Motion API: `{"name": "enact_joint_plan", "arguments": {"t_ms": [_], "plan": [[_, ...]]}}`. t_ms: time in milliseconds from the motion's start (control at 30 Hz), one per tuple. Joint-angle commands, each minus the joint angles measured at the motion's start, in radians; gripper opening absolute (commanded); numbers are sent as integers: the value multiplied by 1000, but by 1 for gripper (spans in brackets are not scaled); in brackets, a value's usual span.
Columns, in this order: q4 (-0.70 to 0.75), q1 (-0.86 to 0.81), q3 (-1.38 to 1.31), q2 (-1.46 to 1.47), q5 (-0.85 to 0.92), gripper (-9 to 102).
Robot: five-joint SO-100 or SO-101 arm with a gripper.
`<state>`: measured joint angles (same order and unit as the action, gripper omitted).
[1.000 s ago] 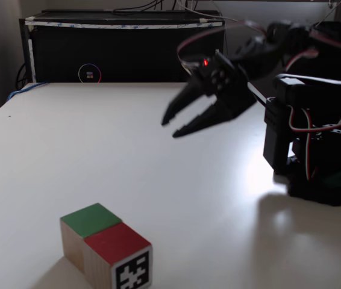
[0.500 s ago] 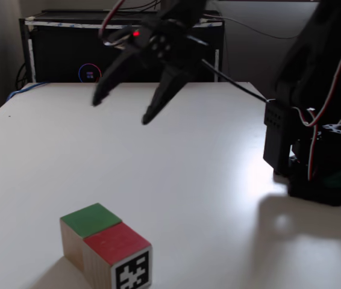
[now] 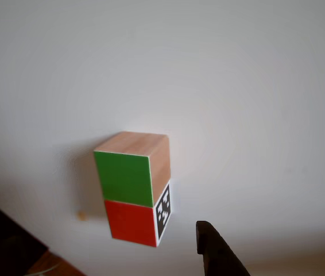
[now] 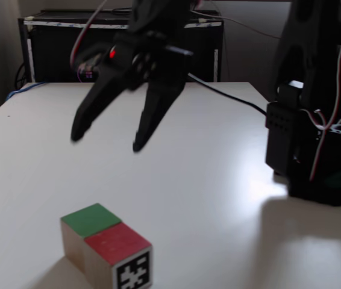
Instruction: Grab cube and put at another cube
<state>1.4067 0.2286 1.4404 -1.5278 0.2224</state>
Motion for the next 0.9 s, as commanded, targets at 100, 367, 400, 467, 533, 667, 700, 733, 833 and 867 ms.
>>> {"name": "enact_joint_plan", "arguments": {"t_ms": [100,367,400,467,533,667,700,733,833,867], "plan": [[28,29,-227,209,-41,47],[104,67,-472,462,-89,48],[115,72,-502,488,-94,48],[147,83,-571,540,-104,48],[179,89,-643,592,-115,49],[255,98,-801,706,-127,49],[279,98,-845,736,-129,49],[307,98,-899,770,-130,49],[402,86,-1106,896,-135,48],[400,81,-1104,900,-130,47]]}}
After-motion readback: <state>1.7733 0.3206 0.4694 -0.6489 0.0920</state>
